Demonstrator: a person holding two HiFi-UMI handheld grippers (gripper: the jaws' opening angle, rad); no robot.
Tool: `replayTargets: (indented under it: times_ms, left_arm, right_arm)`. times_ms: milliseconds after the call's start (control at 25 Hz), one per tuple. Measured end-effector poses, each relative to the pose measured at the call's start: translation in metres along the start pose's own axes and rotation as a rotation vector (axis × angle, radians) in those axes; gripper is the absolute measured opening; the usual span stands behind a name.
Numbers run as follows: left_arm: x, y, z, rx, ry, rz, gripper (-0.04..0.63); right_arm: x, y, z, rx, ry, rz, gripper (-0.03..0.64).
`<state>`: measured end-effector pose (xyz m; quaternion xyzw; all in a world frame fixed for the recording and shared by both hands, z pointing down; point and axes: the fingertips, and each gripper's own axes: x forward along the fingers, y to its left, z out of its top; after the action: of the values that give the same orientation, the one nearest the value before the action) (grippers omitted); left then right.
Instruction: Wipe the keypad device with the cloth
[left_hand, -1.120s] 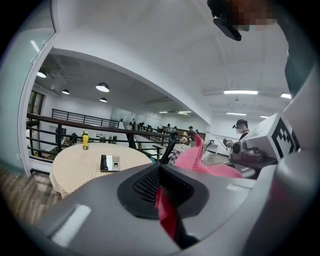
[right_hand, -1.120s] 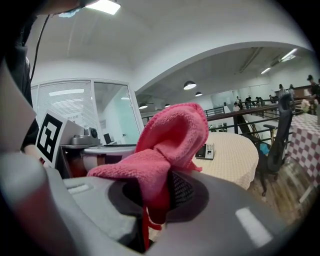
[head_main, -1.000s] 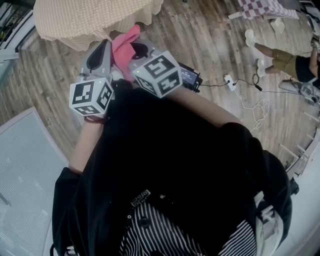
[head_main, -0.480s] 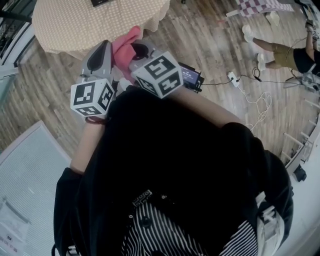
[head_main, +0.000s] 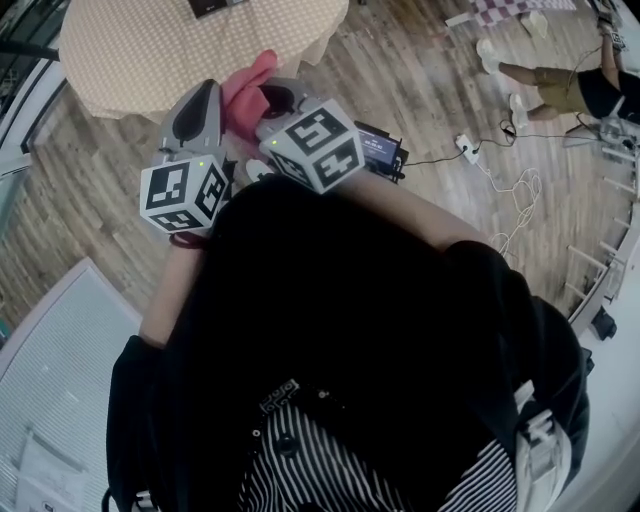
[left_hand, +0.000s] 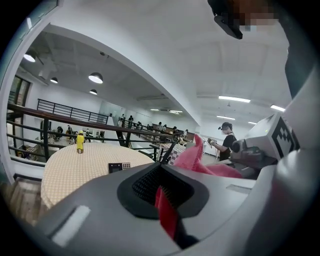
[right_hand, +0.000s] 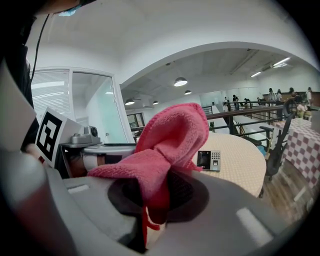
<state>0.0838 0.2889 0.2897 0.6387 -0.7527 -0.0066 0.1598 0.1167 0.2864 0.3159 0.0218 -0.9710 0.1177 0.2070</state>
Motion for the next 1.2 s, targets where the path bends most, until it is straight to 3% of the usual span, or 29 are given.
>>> replayTargets:
  times_ms: [200,680,1200]
  left_arm:
    - [-0.009,0.066,-0.006,-0.035,-0.001,-0.012,-0.006]
    - [-0.007,0.106,0.001,-0.043,0.007,0.042,-0.006]
    - [0.056,0.163,0.026,-0.056,0.002,0.109,-0.006]
  right_arm:
    - [0.061,0.023,0.004,-0.005,0.032,-0.004,0.064]
    - [0.099,0.029,0.018,-0.005,0.041,0.041,0.064]
    - [0.164,-0.021,0.057,-0.021,0.053,0.106,0.064]
